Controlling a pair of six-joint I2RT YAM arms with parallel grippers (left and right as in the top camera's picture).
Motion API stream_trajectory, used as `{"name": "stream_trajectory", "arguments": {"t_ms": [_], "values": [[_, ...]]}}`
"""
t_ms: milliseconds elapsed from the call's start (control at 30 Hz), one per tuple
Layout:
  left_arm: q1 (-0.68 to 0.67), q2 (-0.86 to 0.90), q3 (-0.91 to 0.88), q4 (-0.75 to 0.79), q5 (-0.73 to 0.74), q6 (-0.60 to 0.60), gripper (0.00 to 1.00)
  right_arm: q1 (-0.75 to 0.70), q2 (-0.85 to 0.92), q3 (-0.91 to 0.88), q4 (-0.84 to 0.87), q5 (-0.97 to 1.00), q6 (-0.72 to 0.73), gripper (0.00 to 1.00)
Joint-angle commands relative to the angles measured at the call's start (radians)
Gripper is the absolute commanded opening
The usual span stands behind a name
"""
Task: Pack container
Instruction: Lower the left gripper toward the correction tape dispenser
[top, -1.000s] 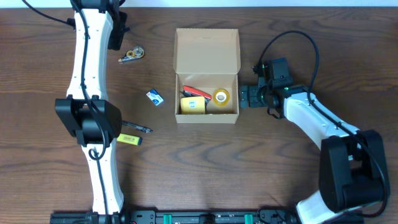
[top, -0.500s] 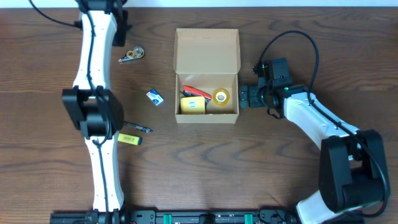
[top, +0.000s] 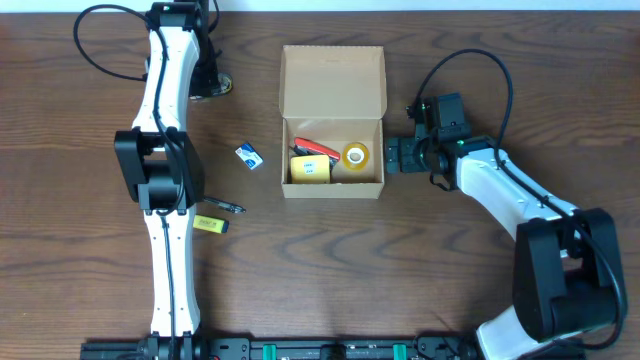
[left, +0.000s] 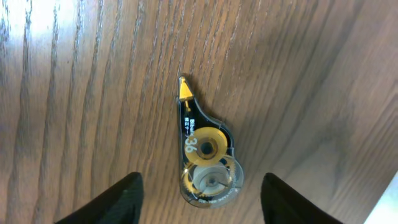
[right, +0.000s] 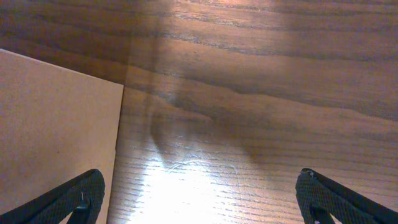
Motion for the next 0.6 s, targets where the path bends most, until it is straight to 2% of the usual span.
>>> {"name": "stream_trajectory", "arguments": {"t_ms": [0, 567], "values": [[0.002, 0.003, 0.016, -0.006, -0.003, -0.085, 0.68, -0.003, 0.009, -0.002, -0.001, 0.000, -0.014, 0.99], [0.020, 0.049, 0.016, -0.014, 0.095, -0.182, 0.64, -0.003, 0.009, -0.002, -0.001, 0.000, -0.014, 0.99]]}}
